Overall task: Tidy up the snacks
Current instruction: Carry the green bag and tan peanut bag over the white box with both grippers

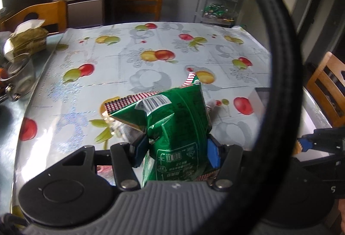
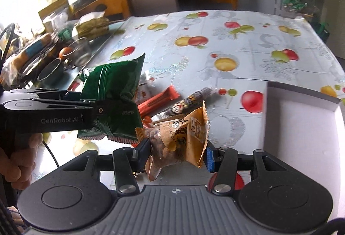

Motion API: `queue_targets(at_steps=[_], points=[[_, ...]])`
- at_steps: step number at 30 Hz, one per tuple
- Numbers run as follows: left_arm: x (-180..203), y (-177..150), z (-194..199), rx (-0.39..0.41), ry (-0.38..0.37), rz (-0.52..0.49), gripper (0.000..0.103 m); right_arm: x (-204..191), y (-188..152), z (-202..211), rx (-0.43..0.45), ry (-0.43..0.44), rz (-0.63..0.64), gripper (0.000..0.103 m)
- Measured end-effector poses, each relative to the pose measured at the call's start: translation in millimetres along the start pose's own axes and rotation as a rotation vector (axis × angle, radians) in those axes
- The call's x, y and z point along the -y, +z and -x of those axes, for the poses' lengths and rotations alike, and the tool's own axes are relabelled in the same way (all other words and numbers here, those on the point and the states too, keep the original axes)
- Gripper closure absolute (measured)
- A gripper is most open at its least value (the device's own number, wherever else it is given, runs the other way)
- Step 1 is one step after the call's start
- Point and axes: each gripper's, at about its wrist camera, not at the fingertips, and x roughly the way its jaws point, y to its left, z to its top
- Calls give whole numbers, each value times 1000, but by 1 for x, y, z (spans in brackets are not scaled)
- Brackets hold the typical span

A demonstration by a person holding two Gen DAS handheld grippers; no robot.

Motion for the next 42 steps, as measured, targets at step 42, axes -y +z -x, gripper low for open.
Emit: queue_targets(at_steps=[42], points=[[187, 15, -43, -57, -314, -336, 48, 129, -58, 80, 82, -292, -284, 52]])
